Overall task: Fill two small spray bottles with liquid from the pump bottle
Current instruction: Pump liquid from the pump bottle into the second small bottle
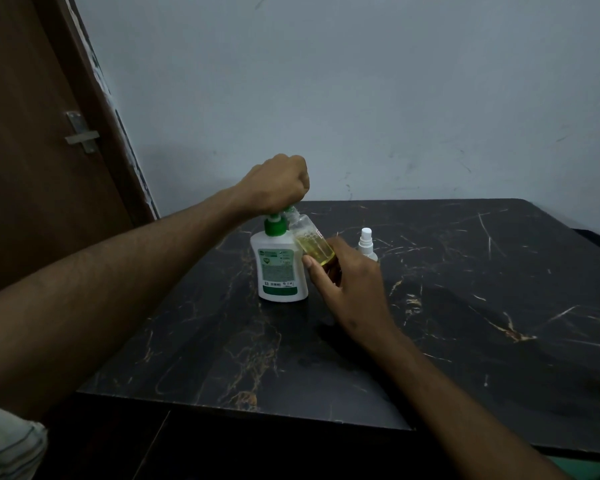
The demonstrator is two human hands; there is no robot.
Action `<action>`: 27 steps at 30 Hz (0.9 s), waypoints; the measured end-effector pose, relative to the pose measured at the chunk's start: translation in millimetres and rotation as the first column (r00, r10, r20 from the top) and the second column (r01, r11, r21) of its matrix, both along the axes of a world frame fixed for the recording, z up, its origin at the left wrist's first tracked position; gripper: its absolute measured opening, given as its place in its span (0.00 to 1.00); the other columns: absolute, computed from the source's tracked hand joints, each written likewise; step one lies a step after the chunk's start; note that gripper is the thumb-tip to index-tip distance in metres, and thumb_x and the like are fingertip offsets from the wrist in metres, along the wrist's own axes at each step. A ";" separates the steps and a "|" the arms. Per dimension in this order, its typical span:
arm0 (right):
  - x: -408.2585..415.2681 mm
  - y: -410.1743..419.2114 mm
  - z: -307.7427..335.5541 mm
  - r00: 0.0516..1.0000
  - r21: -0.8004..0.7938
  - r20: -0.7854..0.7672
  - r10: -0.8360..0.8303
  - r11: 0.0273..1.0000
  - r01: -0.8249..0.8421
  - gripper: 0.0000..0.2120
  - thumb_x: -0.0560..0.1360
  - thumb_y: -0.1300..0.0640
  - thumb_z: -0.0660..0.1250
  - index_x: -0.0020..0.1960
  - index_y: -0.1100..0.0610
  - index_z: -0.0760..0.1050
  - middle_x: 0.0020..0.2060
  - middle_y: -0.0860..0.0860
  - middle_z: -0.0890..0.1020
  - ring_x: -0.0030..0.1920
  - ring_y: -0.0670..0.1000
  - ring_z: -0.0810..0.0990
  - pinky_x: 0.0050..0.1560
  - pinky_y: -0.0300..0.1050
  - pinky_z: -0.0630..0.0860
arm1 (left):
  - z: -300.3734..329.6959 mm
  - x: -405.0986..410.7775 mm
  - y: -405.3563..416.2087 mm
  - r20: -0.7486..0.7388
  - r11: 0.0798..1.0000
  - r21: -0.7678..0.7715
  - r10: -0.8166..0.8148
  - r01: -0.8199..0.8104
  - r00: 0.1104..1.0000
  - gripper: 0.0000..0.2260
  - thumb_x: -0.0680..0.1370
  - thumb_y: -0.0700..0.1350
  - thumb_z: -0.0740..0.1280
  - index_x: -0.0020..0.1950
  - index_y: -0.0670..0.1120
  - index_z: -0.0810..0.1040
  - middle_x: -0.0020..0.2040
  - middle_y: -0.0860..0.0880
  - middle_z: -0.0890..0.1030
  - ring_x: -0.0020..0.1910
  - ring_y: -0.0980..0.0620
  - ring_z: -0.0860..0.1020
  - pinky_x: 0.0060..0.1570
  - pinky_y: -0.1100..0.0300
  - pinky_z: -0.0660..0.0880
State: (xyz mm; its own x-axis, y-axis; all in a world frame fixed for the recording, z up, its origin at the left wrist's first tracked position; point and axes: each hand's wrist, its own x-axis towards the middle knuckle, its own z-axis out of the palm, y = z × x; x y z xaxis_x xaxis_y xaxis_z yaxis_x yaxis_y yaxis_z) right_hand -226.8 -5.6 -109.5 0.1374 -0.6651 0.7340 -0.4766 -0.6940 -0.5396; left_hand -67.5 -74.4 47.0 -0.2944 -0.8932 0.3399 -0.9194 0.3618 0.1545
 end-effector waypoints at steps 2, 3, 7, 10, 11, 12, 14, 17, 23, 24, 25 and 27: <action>-0.7 0.5 -1.0 1.000 0.005 -0.002 0.003 1.000 -0.003 0.13 0.82 0.42 0.65 0.52 0.52 0.77 0.40 0.42 0.79 0.39 0.38 0.77 0.38 0.28 0.69 | -3.1 0.2 1.6 -0.011 1.000 0.016 -0.010 0.010 1.000 0.12 0.66 0.34 0.60 0.26 0.47 0.62 0.24 0.54 0.64 0.26 0.52 0.62 0.31 0.57 0.62; -0.6 0.2 -1.4 1.000 0.009 -0.003 0.007 1.000 -0.007 0.14 0.82 0.42 0.64 0.53 0.52 0.77 0.41 0.43 0.79 0.39 0.39 0.77 0.38 0.28 0.70 | -2.5 0.6 1.6 -0.010 1.000 0.018 -0.007 0.007 1.000 0.12 0.66 0.34 0.60 0.27 0.47 0.62 0.24 0.53 0.65 0.27 0.52 0.62 0.31 0.57 0.62; 0.4 -1.7 -1.0 1.000 0.014 0.006 0.012 1.000 -0.012 0.17 0.82 0.39 0.62 0.53 0.52 0.77 0.41 0.45 0.81 0.40 0.41 0.78 0.39 0.37 0.77 | 5.7 -0.1 2.2 -0.016 1.000 -0.006 0.006 -0.006 1.000 0.11 0.66 0.35 0.60 0.28 0.47 0.60 0.26 0.52 0.64 0.28 0.51 0.61 0.33 0.55 0.61; 1.2 -3.4 -2.0 1.000 0.010 0.003 0.000 1.000 0.000 0.19 0.81 0.38 0.61 0.53 0.53 0.77 0.41 0.45 0.81 0.39 0.42 0.79 0.38 0.39 0.77 | 1.9 -1.1 3.2 -0.015 1.000 0.010 -0.004 0.004 1.000 0.06 0.61 0.39 0.57 0.28 0.46 0.60 0.25 0.51 0.63 0.28 0.50 0.60 0.32 0.55 0.60; 0.8 -3.0 -2.6 1.000 0.012 0.000 -0.004 1.000 0.004 0.18 0.81 0.38 0.62 0.53 0.53 0.77 0.41 0.45 0.81 0.39 0.42 0.78 0.38 0.37 0.76 | -0.8 -0.5 3.2 -0.028 1.000 0.018 0.002 -0.001 1.000 0.05 0.61 0.40 0.56 0.28 0.46 0.61 0.25 0.51 0.64 0.27 0.50 0.61 0.32 0.55 0.61; 0.5 -2.5 -2.9 1.000 0.011 -0.003 -0.006 1.000 0.006 0.18 0.81 0.38 0.62 0.53 0.53 0.77 0.41 0.45 0.81 0.40 0.41 0.78 0.38 0.35 0.75 | -2.6 -0.3 3.9 -0.044 1.000 0.023 0.007 -0.006 0.999 0.05 0.62 0.40 0.57 0.28 0.47 0.61 0.25 0.52 0.65 0.27 0.51 0.62 0.31 0.56 0.62; 0.6 -2.0 -3.1 1.000 0.012 -0.007 -0.004 1.000 0.004 0.17 0.81 0.39 0.62 0.52 0.52 0.77 0.41 0.44 0.80 0.39 0.41 0.78 0.38 0.32 0.72 | -2.3 0.4 4.0 -0.048 1.000 0.016 0.013 -0.012 0.999 0.10 0.66 0.36 0.59 0.28 0.48 0.62 0.26 0.52 0.65 0.27 0.52 0.62 0.32 0.57 0.62; 1.2 -1.7 -2.1 1.000 0.020 0.004 -0.001 1.000 0.000 0.16 0.82 0.39 0.62 0.52 0.52 0.77 0.41 0.44 0.80 0.40 0.41 0.78 0.38 0.34 0.74 | 4.6 -0.5 4.0 -0.046 1.000 -0.003 0.027 -0.027 0.999 0.14 0.69 0.34 0.60 0.29 0.50 0.62 0.28 0.54 0.65 0.28 0.53 0.63 0.32 0.57 0.62; 1.0 -2.3 -2.9 1.000 0.005 0.005 -0.007 1.000 0.006 0.15 0.82 0.40 0.63 0.52 0.52 0.76 0.41 0.44 0.80 0.39 0.42 0.78 0.38 0.37 0.76 | -2.5 0.1 6.0 -0.064 1.000 -0.003 0.015 -0.015 0.998 0.14 0.69 0.34 0.60 0.28 0.49 0.63 0.26 0.45 0.65 0.27 0.54 0.63 0.32 0.58 0.63; 1.0 -2.1 -3.2 1.000 0.003 0.003 -0.007 1.000 0.007 0.15 0.82 0.40 0.63 0.52 0.52 0.76 0.41 0.44 0.80 0.39 0.42 0.78 0.38 0.38 0.76 | -2.6 -0.4 7.5 -0.064 1.000 -0.005 0.014 -0.014 0.998 0.16 0.70 0.33 0.60 0.28 0.50 0.63 0.29 0.40 0.69 0.27 0.54 0.63 0.31 0.59 0.62; 1.1 -1.8 -3.2 1.000 0.002 0.004 -0.007 1.000 0.007 0.15 0.82 0.40 0.63 0.52 0.52 0.76 0.41 0.44 0.80 0.39 0.42 0.78 0.38 0.37 0.76 | -1.4 -1.1 8.5 -0.052 1.000 -0.010 0.006 -0.007 0.999 0.16 0.70 0.32 0.61 0.28 0.49 0.63 0.34 0.40 0.74 0.27 0.54 0.63 0.31 0.59 0.61; 0.8 -1.1 -2.2 1.000 0.011 0.011 -0.003 1.000 0.003 0.15 0.82 0.40 0.63 0.52 0.52 0.76 0.40 0.44 0.80 0.39 0.42 0.78 0.38 0.36 0.75 | 3.1 -2.8 7.8 -0.021 1.000 -0.022 0.014 -0.015 1.000 0.13 0.69 0.33 0.61 0.28 0.46 0.65 0.37 0.41 0.75 0.28 0.54 0.63 0.32 0.58 0.61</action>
State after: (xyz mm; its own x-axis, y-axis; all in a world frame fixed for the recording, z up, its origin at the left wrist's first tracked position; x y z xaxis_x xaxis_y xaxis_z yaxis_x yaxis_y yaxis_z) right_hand -226.0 -6.7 -111.7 0.1273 -0.6736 0.7280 -0.4723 -0.6866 -0.5527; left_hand -70.4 -66.6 50.1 -0.2741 -0.8896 0.3652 -0.9212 0.3520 0.1660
